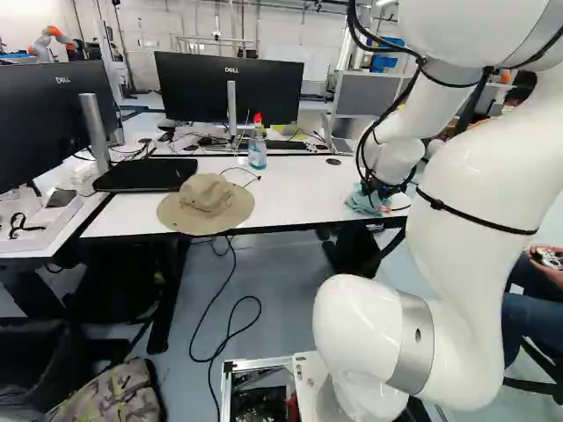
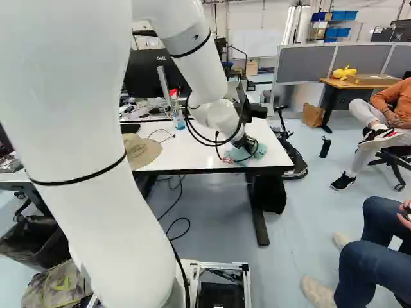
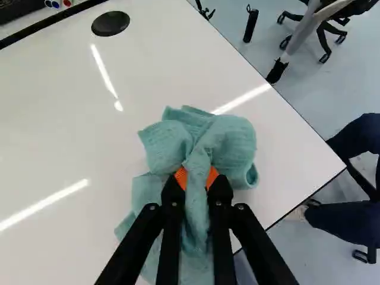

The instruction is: Clean the table with the green towel

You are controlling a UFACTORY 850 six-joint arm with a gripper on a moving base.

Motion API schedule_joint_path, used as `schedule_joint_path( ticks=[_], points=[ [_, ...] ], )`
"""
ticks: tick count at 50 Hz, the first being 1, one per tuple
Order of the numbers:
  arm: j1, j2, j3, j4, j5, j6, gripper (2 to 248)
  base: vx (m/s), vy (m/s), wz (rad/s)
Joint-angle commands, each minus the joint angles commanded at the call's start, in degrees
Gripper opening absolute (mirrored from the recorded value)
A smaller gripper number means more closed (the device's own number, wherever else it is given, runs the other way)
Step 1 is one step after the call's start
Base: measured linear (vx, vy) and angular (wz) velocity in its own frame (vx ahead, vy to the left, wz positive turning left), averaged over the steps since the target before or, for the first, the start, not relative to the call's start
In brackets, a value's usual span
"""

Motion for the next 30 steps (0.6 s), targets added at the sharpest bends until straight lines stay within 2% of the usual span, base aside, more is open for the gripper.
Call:
schedule_joint_path(
  ticks=[16,30],
  points=[
    [3.0,1.5,1.7,0.0,0.0,0.0,53,0.000,0.000,0.000],
    [4.9,-0.7,-0.8,0.0,0.0,0.0,53,0.000,0.000,0.000]
  ],
)
